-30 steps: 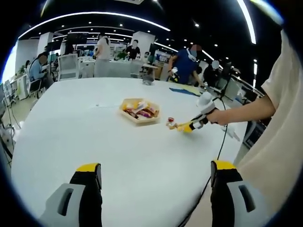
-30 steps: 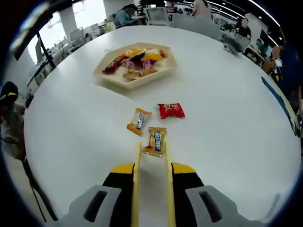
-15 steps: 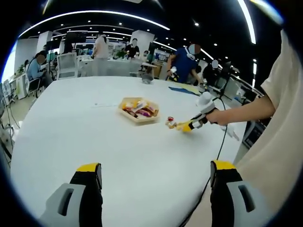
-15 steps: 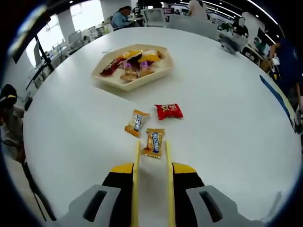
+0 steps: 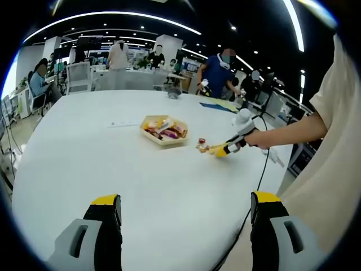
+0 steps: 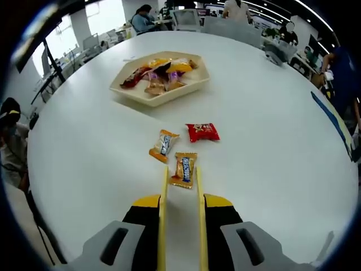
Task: Place the target food into the container with the food tongs after gripping and lifting it, then release it inside without dropping or visibly crushing the food.
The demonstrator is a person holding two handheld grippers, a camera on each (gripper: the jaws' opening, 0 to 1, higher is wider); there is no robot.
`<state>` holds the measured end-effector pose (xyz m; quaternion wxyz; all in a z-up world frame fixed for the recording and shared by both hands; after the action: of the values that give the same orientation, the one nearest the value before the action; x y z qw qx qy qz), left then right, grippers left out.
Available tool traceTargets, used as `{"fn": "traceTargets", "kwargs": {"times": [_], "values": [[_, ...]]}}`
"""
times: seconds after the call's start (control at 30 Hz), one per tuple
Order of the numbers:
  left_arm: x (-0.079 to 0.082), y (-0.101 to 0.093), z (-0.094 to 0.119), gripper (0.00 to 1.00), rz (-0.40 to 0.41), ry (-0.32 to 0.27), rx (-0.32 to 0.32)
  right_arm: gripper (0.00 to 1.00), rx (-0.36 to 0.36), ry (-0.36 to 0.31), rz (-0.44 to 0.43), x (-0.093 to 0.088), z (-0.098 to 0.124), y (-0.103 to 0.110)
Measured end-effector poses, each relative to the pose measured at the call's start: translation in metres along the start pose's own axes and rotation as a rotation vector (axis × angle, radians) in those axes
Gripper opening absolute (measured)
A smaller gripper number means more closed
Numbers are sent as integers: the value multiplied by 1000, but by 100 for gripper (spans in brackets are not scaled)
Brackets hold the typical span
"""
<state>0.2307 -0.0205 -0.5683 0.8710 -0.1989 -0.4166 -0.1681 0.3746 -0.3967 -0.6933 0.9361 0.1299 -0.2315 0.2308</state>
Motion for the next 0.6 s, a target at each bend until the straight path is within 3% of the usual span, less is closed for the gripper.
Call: {"fn": "traceTargets", "kwargs": {"times": [0.6], "values": [[-1, -1, 0, 96, 7, -1, -4, 21, 9, -15, -31, 5, -5, 6]]}}
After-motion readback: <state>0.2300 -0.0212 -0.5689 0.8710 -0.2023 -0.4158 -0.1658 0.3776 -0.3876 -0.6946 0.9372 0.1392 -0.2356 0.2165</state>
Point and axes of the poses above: the point that each gripper's makers call its tool centre point, and the gripper's own axes: z roughly backward along the fingers, y roughly to its left, x roughly out of its top, the point moved 7 cm from there along z, roughly backward along the fingers, and after that the axes turned 8 degrees about x, right-handed, at the moved point
